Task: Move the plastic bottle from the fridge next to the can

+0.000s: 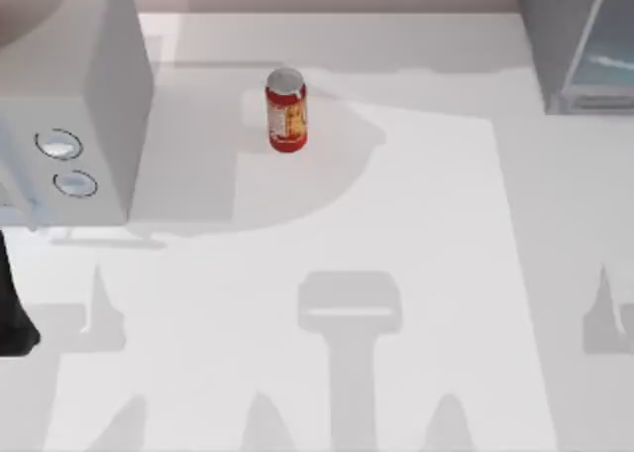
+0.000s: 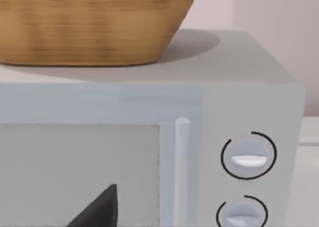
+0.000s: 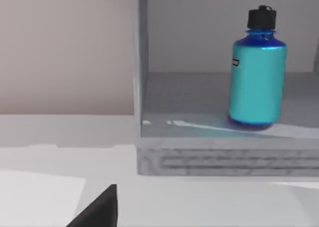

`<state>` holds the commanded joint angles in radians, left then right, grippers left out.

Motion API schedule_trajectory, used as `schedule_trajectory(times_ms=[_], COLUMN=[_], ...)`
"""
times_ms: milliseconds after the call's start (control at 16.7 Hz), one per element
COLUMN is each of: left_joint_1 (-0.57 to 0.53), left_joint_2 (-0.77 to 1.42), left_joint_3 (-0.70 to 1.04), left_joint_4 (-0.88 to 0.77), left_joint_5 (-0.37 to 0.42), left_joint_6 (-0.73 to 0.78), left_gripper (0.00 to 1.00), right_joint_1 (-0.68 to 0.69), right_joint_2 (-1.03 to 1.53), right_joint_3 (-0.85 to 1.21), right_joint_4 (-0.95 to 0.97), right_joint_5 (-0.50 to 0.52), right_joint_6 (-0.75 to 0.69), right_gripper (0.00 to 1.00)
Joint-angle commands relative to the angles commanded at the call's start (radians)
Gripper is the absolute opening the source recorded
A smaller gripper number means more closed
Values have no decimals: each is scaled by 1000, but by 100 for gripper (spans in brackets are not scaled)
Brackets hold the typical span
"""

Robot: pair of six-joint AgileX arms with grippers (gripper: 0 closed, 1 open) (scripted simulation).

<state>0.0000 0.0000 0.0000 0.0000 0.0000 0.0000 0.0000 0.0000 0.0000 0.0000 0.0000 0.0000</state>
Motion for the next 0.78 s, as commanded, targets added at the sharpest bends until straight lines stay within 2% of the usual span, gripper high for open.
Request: schedule_trajectory(times_ms=[240,420,780], left_joint_1=[0,0,0], left_joint_2=[0,0,0], left_joint_3=[0,0,0], left_joint_4=[0,0,0], left_joint_5=[0,0,0], left_joint_6=[0,0,0], left_gripper=[100,100,100], right_joint_1=[-5,-24,-88], right_joint_2=[31,157,689], right_joint_3=[20,98,359], right_joint_4=[22,109,398], right_joint_5=[-4,-20,-75], right_joint_6=[0,0,-2], right_gripper=[100,100,100])
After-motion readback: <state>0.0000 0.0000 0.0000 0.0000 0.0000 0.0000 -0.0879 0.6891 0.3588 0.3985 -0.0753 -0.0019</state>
